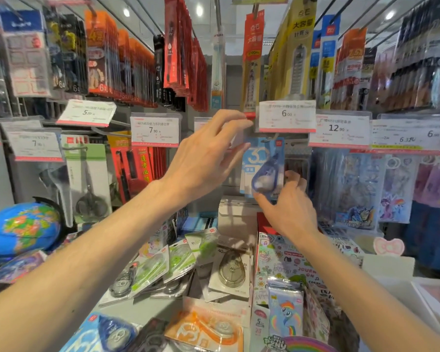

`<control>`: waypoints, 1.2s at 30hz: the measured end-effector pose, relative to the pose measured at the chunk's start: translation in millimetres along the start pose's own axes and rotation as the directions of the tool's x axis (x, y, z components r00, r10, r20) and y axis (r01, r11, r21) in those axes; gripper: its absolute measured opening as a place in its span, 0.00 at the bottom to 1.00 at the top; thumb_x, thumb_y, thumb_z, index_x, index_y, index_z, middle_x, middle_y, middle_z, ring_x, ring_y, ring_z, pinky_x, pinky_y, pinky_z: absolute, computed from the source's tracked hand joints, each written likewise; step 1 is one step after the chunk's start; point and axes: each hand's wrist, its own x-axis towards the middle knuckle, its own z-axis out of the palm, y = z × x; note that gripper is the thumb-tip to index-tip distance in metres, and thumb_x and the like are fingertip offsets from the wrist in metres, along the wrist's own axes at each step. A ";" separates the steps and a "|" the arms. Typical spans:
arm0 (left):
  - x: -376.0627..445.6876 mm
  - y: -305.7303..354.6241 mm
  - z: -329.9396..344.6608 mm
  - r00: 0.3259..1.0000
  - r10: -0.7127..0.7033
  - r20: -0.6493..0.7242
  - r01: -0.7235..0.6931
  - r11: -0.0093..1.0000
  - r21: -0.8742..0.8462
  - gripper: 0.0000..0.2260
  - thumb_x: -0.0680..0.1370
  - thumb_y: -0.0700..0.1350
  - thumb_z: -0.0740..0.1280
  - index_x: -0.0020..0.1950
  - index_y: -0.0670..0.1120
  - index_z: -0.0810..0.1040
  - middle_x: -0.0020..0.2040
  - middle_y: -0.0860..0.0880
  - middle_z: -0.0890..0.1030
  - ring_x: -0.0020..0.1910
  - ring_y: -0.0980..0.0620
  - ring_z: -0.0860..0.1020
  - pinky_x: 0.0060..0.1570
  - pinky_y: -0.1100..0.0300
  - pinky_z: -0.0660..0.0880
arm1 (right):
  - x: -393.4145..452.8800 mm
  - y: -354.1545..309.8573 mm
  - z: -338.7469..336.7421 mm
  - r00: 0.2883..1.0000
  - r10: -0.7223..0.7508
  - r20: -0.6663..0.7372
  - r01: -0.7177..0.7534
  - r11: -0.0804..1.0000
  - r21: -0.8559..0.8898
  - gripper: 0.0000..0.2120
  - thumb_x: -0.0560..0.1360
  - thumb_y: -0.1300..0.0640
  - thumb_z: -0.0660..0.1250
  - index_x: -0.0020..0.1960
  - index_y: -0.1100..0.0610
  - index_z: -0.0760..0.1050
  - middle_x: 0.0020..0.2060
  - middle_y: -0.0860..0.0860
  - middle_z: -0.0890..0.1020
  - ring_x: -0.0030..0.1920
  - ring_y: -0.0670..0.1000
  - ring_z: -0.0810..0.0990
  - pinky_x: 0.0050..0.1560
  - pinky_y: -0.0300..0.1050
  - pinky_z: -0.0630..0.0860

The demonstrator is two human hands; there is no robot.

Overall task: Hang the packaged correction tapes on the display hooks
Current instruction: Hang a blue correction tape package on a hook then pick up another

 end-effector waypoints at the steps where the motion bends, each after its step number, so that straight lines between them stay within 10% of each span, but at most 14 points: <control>1: -8.3 -1.3 -1.3 1.000 -0.014 0.004 0.014 1.000 -0.008 0.16 0.84 0.51 0.62 0.70 0.46 0.74 0.68 0.50 0.74 0.44 0.55 0.79 0.39 0.50 0.81 | -4.4 1.8 -0.4 1.000 -0.013 -0.007 0.013 1.000 -0.016 0.39 0.74 0.35 0.66 0.72 0.60 0.59 0.66 0.60 0.67 0.54 0.64 0.79 0.44 0.53 0.76; 11: -146.8 -24.6 -20.9 0.867 -0.425 0.260 0.450 0.892 -0.043 0.13 0.80 0.50 0.67 0.65 0.53 0.75 0.54 0.57 0.80 0.42 0.57 0.77 0.46 0.52 0.78 | -59.1 -37.0 22.6 0.880 -0.404 0.250 0.423 0.906 -0.027 0.20 0.77 0.43 0.64 0.62 0.55 0.73 0.56 0.53 0.75 0.58 0.57 0.76 0.54 0.54 0.75; 18: -258.8 -49.8 -40.9 0.366 -0.488 0.792 0.522 0.813 0.260 0.18 0.80 0.54 0.66 0.69 0.52 0.72 0.64 0.55 0.76 0.58 0.50 0.79 0.58 0.56 0.74 | -102.4 -73.6 81.6 0.485 -0.513 0.708 0.626 0.769 0.128 0.18 0.76 0.42 0.64 0.61 0.51 0.73 0.59 0.51 0.77 0.59 0.55 0.77 0.58 0.53 0.75; 23: -290.3 -54.4 -53.0 0.092 -0.400 0.912 0.517 0.802 0.300 0.22 0.74 0.62 0.68 0.64 0.54 0.78 0.60 0.52 0.80 0.61 0.51 0.78 0.63 0.57 0.74 | -122.5 -76.3 104.5 0.354 -0.500 0.790 0.636 0.748 0.189 0.18 0.77 0.42 0.62 0.61 0.51 0.73 0.59 0.51 0.77 0.58 0.54 0.76 0.53 0.46 0.71; 32: -294.6 -61.5 -44.9 0.046 -0.357 0.933 0.525 0.803 0.282 0.31 0.66 0.63 0.76 0.66 0.57 0.76 0.62 0.53 0.80 0.62 0.52 0.77 0.64 0.55 0.75 | -122.3 -75.2 107.8 0.329 -0.497 0.803 0.636 0.745 0.201 0.15 0.78 0.43 0.62 0.58 0.52 0.74 0.57 0.51 0.77 0.56 0.53 0.76 0.47 0.44 0.65; 36: -289.9 -62.7 -43.4 0.129 -0.312 0.941 0.450 0.864 0.225 0.29 0.68 0.61 0.75 0.67 0.57 0.75 0.62 0.54 0.77 0.63 0.53 0.74 0.65 0.57 0.72 | -122.6 -72.9 107.7 0.336 -0.489 0.805 0.613 0.762 0.208 0.17 0.78 0.42 0.61 0.60 0.52 0.74 0.55 0.50 0.78 0.54 0.52 0.75 0.49 0.45 0.67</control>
